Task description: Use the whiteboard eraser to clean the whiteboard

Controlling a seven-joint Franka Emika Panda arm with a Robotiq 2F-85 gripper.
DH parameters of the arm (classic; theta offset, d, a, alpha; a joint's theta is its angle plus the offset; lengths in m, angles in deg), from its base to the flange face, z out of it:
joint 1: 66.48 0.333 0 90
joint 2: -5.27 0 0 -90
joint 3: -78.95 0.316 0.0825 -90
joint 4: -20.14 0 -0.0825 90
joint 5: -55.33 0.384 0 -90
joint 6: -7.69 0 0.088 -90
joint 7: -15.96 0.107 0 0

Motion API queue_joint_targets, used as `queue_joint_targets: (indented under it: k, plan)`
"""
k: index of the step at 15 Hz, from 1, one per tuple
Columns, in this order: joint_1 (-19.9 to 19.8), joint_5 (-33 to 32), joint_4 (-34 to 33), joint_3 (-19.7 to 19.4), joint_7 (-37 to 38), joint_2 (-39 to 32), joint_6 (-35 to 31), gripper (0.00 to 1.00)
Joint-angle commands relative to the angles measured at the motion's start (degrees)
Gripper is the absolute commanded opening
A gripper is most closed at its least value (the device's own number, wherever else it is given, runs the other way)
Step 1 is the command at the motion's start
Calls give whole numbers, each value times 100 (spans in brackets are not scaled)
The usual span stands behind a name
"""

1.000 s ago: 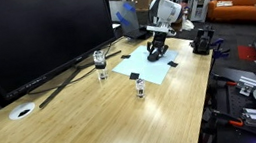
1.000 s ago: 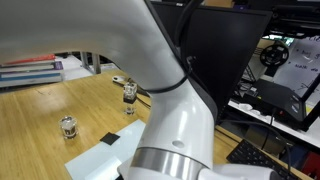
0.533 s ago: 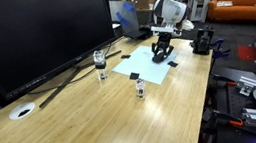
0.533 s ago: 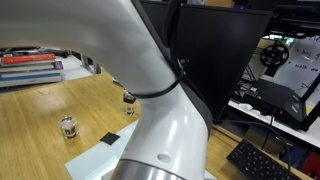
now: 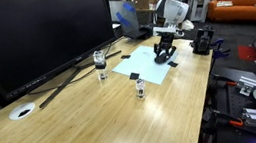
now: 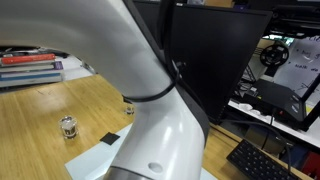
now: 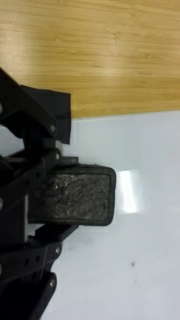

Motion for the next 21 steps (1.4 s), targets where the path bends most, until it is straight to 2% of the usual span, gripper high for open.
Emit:
queue_joint_targets:
  k: [1, 14, 21]
  plan:
    - [185, 3, 358, -190, -82, -204, -200, 30]
    - [216, 440, 756, -359, -535, 12, -220, 30]
    - [589, -223, 240, -417, -395, 3, -507, 30]
